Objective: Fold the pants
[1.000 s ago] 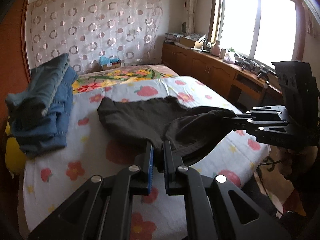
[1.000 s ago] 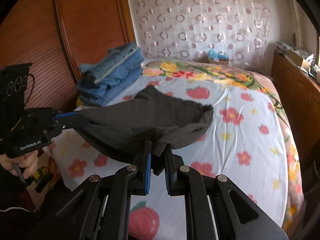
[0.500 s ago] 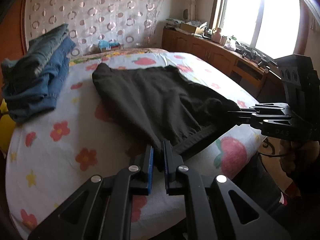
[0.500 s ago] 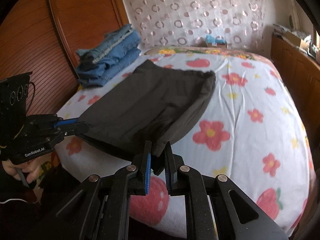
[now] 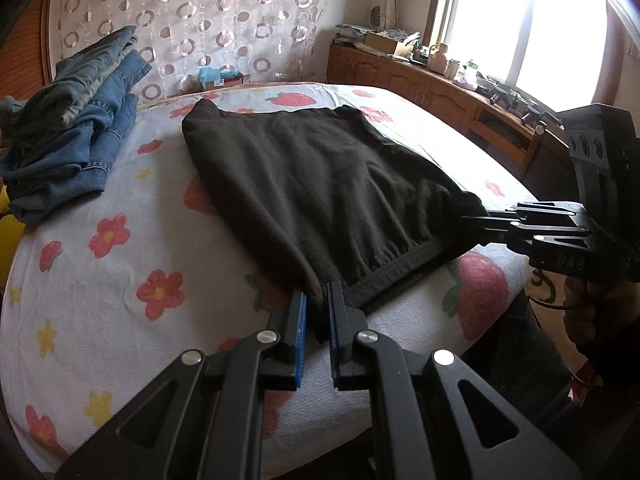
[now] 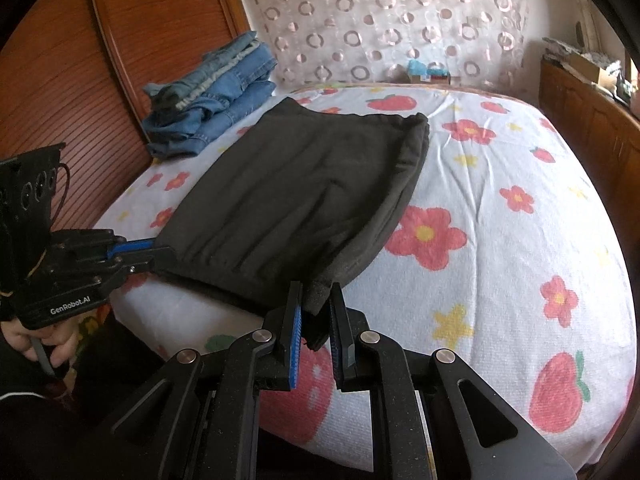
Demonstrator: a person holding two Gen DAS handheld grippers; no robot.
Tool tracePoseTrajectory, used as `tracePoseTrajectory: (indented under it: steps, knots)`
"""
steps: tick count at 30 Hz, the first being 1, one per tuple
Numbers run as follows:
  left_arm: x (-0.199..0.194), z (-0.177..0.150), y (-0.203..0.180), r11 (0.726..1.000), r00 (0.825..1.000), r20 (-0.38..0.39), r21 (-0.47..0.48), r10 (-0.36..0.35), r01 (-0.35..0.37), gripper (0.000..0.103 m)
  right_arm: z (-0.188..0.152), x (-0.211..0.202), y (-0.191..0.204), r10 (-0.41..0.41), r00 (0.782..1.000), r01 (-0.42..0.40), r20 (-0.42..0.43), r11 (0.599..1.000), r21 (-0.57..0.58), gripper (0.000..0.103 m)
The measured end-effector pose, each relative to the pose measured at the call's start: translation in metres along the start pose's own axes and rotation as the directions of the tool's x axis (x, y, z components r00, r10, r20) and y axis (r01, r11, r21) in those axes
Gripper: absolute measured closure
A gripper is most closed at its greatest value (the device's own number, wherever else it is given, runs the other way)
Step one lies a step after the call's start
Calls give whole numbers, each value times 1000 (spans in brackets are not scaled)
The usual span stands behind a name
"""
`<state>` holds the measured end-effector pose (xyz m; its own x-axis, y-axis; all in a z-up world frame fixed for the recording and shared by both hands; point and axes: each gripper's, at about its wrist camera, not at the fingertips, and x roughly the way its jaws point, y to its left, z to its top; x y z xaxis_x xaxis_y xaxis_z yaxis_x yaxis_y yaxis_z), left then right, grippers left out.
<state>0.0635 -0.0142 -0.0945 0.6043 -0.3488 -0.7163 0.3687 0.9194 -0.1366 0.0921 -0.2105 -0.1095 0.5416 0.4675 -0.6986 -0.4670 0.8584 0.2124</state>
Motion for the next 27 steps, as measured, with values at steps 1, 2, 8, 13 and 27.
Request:
tracePoseTrajectory:
  steps: [1,2,8,13,27]
  knots:
    - [0,0,0,1000,1000,0,2,1,-1,96,0,0,0,0,1000,0,1,1000,0,94]
    - [-1,0,0,1000,1000,0,6,1,-1,96,0,0,0,0,1000,0,1,1000,-1,94]
    - [-12,3,-3,1000,999,24,7,-23,23,96,0,-5,1,8,1000,-7,11,1000,-5,94]
    - [-29,8,-7,999,997,56,5,-53,52,96,3,-18,3,16,999,-16,34,1000,-13,94]
    - [-59,31,-14,996,985,146,28,-90,87,96,14,-60,9,18,993,-14,115,999,-33,94]
